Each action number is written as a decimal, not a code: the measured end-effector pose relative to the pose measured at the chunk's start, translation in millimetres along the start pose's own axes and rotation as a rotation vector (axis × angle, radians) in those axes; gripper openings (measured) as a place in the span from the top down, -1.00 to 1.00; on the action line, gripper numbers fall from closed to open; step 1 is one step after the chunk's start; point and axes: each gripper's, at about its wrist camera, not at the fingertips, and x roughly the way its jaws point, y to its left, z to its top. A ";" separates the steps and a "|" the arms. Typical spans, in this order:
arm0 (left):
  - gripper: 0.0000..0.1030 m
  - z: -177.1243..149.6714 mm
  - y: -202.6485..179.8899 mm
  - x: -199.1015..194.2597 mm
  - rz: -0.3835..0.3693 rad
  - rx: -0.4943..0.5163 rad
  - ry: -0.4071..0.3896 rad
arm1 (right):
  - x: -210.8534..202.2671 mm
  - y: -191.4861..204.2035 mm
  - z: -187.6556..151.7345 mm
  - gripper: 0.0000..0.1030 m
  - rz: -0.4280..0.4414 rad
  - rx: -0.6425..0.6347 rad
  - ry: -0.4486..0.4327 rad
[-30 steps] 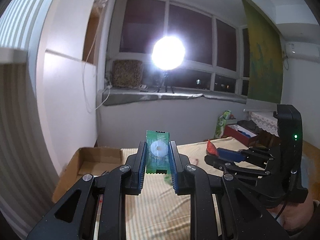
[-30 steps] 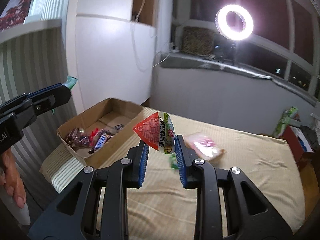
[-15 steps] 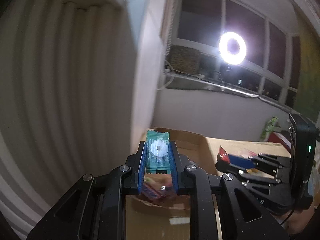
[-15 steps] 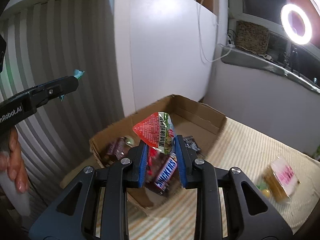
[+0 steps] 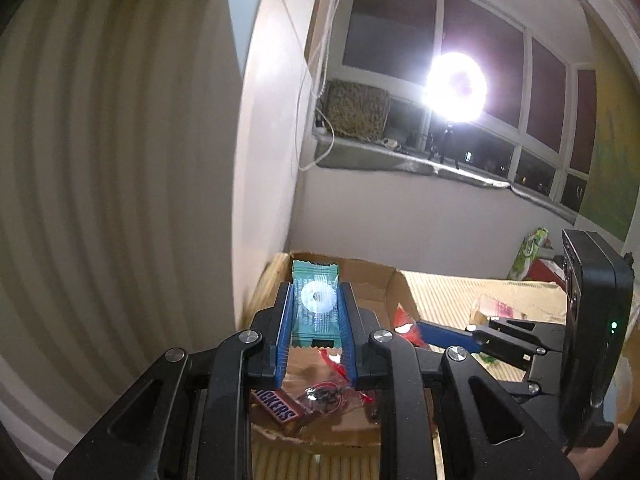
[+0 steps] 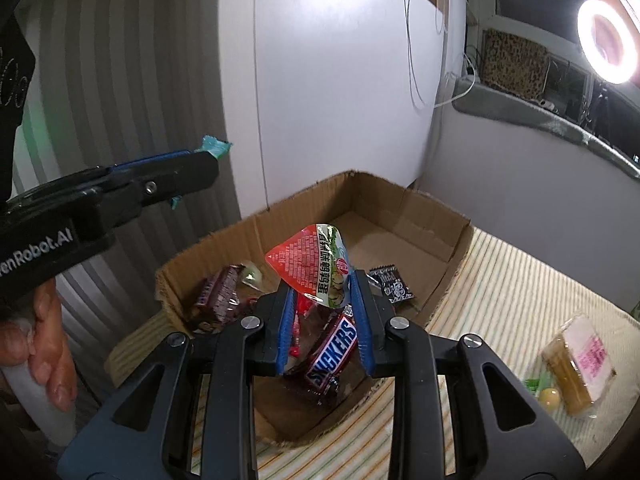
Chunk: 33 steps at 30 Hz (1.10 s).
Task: Organize snacks
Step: 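Open both tools to drop the green candy and jelly pouch into the box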
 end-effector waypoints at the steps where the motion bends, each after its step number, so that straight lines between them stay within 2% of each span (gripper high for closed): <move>1: 0.62 -1.9 1.4 3.9 -0.001 -0.002 0.011 | 5.5 -1.9 -1.5 0.46 0.000 0.004 0.006; 6: 0.62 -13.6 4.7 27.3 -0.008 -0.015 0.068 | 24.5 -12.7 -9.3 0.46 0.004 0.021 0.033; 8: 0.61 -17.6 2.7 36.3 -0.014 -0.014 0.091 | 32.2 -15.1 -13.6 0.32 -0.004 0.019 0.058; 9: 0.59 -19.7 0.9 41.0 -0.007 -0.009 0.106 | 34.2 -15.9 -14.2 0.17 -0.012 0.020 0.058; 10: 0.55 -20.1 -3.0 46.4 -0.001 -0.008 0.115 | 32.8 -17.3 -16.5 0.13 -0.015 0.023 0.053; 11: 0.42 -21.7 -3.4 49.0 0.009 -0.007 0.128 | 30.9 -18.2 -18.3 0.13 -0.006 0.026 0.050; 13: -0.43 -22.9 -2.9 46.8 0.040 -0.016 0.118 | 26.4 -17.3 -20.3 0.13 -0.011 0.022 0.041; 14: -0.50 -23.5 -1.9 42.3 0.050 -0.022 0.096 | 23.6 -16.4 -21.1 0.13 -0.013 0.020 0.037; 20: -0.51 -17.4 -7.5 19.8 0.084 -0.012 0.082 | 4.9 -6.9 -22.5 0.12 -0.021 0.009 0.017; 26: -0.51 -9.3 -22.7 -16.1 0.098 0.030 0.022 | -25.8 6.6 -15.8 0.10 -0.036 -0.007 -0.025; 30: -0.51 -5.8 -28.7 -26.1 0.100 0.048 -0.003 | -42.7 15.3 -13.2 -0.05 -0.037 -0.015 -0.055; 33: -0.51 -4.7 -30.3 -35.2 0.106 0.054 -0.015 | -49.6 18.2 -15.4 -0.06 -0.032 -0.011 -0.069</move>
